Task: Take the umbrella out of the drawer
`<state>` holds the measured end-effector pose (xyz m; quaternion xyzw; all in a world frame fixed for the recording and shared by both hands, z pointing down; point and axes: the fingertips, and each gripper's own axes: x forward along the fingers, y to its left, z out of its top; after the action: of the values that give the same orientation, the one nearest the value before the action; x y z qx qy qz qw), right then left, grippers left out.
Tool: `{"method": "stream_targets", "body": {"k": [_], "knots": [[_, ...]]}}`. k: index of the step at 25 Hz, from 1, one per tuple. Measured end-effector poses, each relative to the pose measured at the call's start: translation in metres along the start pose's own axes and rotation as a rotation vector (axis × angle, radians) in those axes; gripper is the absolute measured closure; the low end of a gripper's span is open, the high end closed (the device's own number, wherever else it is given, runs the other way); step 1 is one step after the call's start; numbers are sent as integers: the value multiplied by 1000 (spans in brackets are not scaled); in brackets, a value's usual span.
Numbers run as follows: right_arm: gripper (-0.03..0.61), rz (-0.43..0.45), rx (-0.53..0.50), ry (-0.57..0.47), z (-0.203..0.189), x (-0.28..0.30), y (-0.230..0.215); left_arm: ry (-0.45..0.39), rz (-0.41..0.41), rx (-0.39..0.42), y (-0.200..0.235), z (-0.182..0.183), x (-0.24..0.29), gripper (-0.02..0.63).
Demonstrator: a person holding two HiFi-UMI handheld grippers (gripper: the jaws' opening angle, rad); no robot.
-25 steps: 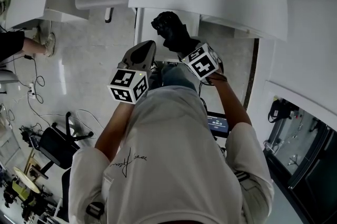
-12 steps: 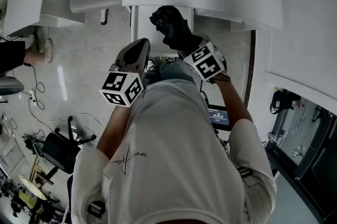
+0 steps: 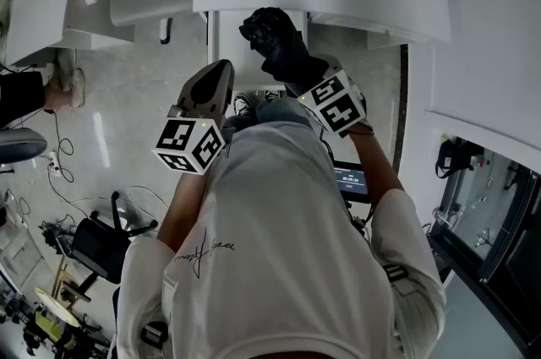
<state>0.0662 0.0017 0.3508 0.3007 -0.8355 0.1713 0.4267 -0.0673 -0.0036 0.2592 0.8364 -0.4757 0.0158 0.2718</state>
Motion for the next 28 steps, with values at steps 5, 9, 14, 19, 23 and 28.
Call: {"method": "stream_targets", "body": {"k": [5,9,14,19,23,28], "knots": [[325,-20,17,-25,7,-11,-1,-20,-1,7,1,8,-3,595],[325,-37,44,-60,11,-19,-3,-25,-13,13,-2,10,-5,595],[325,-53,97,-104,17,-28,-5,-43,-14,13,2,18,-8,595],[325,-66,124,-136,19,-38,-9,-53,-13,25,1,22,-8,595],[325,-66,149,-173,24,-45,-9,-65,-8,34,3,28,-8,595],[325,-70,189,-215,25,-55,-7,-61,-11,42,3,28,-8,595]]}}
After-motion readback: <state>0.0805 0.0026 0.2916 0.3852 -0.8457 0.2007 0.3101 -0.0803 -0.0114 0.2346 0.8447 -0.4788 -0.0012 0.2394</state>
